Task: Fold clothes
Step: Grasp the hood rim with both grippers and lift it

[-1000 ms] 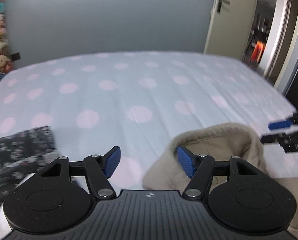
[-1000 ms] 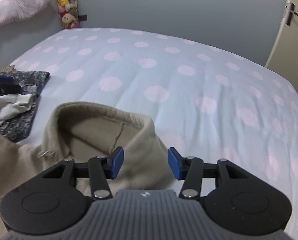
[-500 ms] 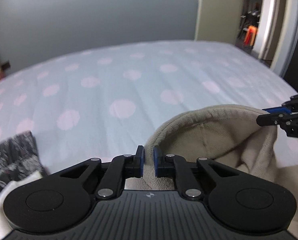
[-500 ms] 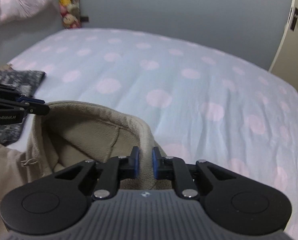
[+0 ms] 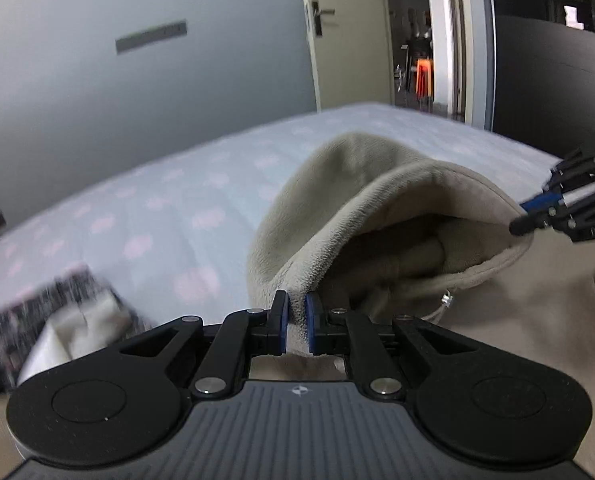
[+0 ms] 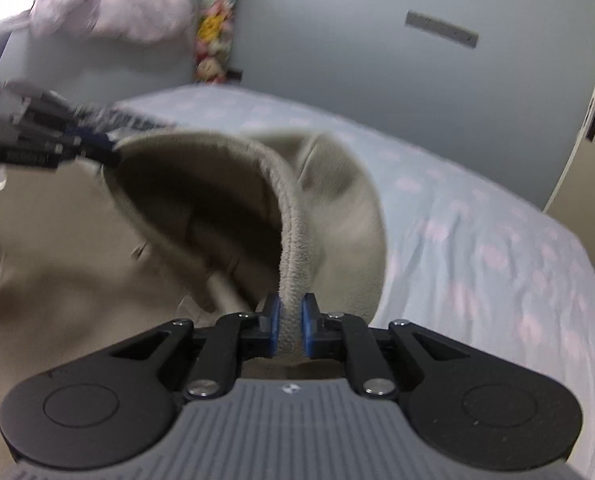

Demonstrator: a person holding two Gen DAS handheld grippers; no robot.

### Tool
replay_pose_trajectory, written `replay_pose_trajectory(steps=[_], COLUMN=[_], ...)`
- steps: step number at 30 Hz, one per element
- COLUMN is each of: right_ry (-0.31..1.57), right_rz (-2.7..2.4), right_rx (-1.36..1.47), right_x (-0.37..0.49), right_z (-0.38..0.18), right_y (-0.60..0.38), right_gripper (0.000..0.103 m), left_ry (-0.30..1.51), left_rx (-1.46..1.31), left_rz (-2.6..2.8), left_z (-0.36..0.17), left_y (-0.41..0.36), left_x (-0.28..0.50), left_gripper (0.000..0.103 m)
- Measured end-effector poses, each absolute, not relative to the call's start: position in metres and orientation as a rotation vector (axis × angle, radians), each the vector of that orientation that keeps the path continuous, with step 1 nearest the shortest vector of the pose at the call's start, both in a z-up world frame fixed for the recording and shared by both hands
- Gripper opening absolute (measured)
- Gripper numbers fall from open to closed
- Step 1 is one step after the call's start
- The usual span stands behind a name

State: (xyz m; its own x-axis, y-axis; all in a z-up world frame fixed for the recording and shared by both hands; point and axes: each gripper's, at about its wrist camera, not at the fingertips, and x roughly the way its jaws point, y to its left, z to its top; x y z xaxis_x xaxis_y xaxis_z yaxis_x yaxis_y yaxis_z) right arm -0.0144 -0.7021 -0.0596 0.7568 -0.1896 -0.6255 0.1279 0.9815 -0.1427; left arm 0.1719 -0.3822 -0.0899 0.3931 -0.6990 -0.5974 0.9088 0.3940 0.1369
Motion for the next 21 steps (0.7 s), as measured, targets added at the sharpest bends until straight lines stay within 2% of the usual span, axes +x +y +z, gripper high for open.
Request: replay_pose_trajectory(steps=[10, 14, 16, 18, 20, 21], right_ry=[0.818, 0.854, 0.858, 0.851, 0.842, 0.837], right_rz=[-0.164, -0.161, -0.150, -0.134, -0.125, -0.120], right_rx=[0.002, -0.002, 0.015, -0.012, -0.059, -0.083], right_x=[-0.036, -0.036, -0.043, -0.054, -0.065, -0.071], right_z=[-0.149, -0.156, -0.148, -0.137, -0.124, -0.118], right_y=[-0.680, -0.678, -0.679, -0.675, -0.669, -0.666], right_gripper=[0.015, 0.025, 0.036, 0.040, 0.042, 0.044], left_ry=[0.657, 0.728, 0.759, 0.758, 0.716, 0.683], left_rx=[0.676, 0.666, 0.657, 0.657, 0.675, 0.686], left_rz=[-1.042, -1.029, -1.049, -1.068, -1.082, -1.081], left_z=[-0.177, -0.176, -0.168, -0.159, -0.146, -0.140], left_y=[-0.386, -0.388, -0.383, -0.369, -0.359, -0.355], left_x=[0.148, 0.154, 0.154, 0.150, 0.144, 0.142], left_gripper=[0.009, 0.013, 0.019, 0.026, 0.041, 0.045])
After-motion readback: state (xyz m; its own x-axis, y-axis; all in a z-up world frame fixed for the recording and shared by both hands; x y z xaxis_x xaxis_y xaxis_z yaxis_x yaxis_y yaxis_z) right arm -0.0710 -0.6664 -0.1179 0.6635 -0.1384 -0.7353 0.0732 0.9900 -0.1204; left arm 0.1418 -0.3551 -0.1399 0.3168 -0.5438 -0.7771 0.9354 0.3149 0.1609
